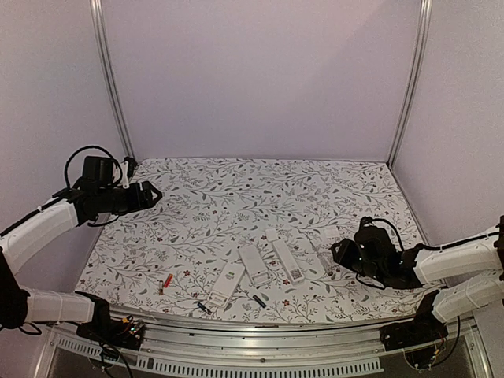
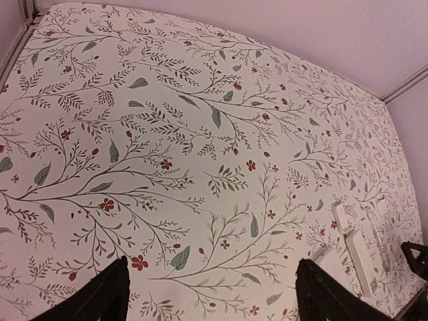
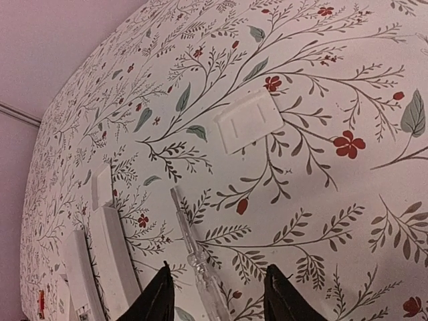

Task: Unload the batteries from the remote control
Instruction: Place the screwdriver at the center of the board, then pick up the remote control from the center of the board.

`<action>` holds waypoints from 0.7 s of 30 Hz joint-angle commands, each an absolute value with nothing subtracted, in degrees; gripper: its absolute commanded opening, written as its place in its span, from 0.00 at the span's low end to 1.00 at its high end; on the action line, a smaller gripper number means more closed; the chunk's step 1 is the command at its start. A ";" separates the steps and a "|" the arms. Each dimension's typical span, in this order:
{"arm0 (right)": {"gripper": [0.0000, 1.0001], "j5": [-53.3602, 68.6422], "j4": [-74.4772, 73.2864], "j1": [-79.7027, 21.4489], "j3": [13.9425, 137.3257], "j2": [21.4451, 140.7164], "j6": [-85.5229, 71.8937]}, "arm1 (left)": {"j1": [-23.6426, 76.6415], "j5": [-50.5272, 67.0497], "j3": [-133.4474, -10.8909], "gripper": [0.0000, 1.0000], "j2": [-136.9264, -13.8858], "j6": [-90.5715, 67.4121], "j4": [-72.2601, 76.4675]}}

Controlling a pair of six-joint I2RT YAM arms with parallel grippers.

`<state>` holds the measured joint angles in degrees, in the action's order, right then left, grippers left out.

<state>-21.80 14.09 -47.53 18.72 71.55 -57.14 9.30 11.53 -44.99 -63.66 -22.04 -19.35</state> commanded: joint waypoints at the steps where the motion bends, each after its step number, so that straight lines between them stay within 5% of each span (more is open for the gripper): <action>1: 0.47 -21.78 13.67 -47.29 18.00 71.81 -58.05 | 9.05 11.87 -43.95 0.86 -63.79 -21.20 -20.38; 15: 0.74 -18.07 0.91 -54.25 32.94 77.80 -43.23 | 9.59 14.84 -44.03 0.85 -64.96 -21.50 -19.26; 21: 0.76 -18.54 -6.88 -60.47 40.54 86.50 -42.78 | 10.08 15.12 -43.73 0.85 -64.87 -21.71 -19.22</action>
